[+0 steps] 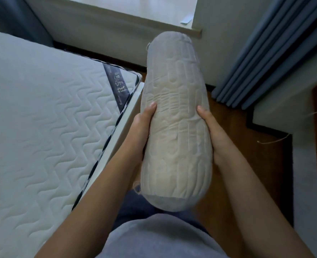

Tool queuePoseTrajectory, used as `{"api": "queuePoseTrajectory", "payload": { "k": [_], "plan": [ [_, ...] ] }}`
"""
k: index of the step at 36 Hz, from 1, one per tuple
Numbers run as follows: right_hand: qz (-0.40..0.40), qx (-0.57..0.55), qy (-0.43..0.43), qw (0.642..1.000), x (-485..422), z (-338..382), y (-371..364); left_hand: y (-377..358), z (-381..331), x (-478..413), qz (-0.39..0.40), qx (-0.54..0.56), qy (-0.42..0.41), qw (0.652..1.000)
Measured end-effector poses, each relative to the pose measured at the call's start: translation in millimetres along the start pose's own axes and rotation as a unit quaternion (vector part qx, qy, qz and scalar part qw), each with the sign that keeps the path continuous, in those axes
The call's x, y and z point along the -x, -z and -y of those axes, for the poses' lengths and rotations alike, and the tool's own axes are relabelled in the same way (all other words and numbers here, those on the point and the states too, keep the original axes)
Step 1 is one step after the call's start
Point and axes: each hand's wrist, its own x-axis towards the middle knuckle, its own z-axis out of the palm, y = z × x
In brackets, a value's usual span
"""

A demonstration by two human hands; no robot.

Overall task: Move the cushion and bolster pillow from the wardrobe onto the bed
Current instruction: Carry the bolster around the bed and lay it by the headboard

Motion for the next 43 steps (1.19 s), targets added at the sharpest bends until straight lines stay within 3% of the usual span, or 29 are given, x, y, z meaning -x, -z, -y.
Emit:
{"api": "queuePoseTrajectory", "payload": {
  "k": [8, 18, 24, 32, 43],
  "plan": [
    [0.022, 0.009, -0.022, 0.999, -110, 75, 11, -23, -48, -110, -0.039, 0.005, 0.011, 0.999],
    [0.076, 0.095, 0.015, 0.992, -286, 212, -50, -7, -164, -275, -0.065, 0.037, -0.078, 0.994],
    [0.121, 0.141, -0.030, 0.982, -371, 287, -90, -1, -235, -349, -0.135, 0.043, -0.108, 0.984],
    [0.175, 0.147, -0.101, 0.968, -458, 318, -130, 21, -282, -418, -0.290, -0.033, -0.094, 0.952],
    [0.321, 0.240, -0.167, 0.901, -632, 397, -207, 61, -348, -553, -0.393, 0.076, -0.062, 0.914]
  ]
}}
